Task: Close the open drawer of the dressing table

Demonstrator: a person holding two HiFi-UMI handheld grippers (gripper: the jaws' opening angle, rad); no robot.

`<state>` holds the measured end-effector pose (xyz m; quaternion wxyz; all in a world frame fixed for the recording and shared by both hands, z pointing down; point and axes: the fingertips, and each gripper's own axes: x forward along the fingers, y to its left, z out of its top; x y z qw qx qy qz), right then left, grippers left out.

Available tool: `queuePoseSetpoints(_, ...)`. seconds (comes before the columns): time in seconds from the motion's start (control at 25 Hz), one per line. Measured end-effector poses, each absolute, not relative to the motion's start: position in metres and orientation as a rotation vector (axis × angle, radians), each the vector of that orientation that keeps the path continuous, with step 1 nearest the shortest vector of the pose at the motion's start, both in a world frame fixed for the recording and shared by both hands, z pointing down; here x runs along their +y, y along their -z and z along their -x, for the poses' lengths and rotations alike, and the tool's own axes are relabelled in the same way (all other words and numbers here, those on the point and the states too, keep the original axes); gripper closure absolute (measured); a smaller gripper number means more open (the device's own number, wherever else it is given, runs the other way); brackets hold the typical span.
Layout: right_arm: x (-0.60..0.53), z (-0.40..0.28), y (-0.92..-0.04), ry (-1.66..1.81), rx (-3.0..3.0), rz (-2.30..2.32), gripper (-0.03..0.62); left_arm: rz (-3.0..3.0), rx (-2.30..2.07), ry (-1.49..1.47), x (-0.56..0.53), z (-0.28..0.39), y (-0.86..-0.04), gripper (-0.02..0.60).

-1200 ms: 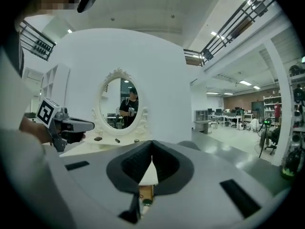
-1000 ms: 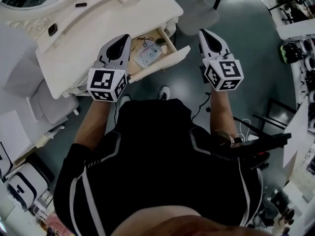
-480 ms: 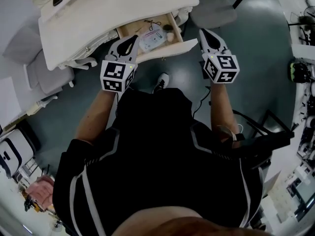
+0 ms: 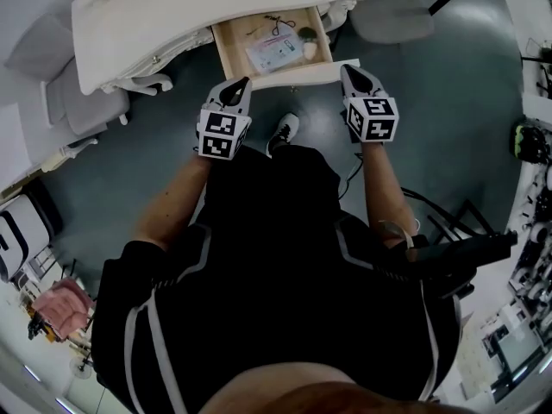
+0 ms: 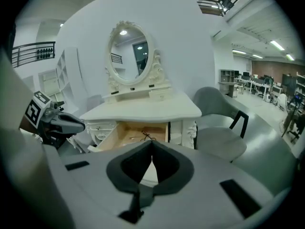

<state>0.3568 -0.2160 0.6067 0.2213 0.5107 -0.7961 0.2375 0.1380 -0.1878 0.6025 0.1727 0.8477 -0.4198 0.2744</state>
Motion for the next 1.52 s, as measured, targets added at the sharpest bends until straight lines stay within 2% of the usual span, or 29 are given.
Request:
queuePoseSetpoints(0.64, -0.173, -0.361, -0.715, -0.731, -2.015, -1.218, 0.588, -2.247, -1.096, -1.042, -0.155, -0.128, -0.713, 0.577)
queuePoseSetpoints(1.52, -0.197, -0.35, -0.741, -0.781, -2.01, -1.197, 0.588, -2.113, -1.125, -1.194, -0.166, -0.108, -0.751, 0.577)
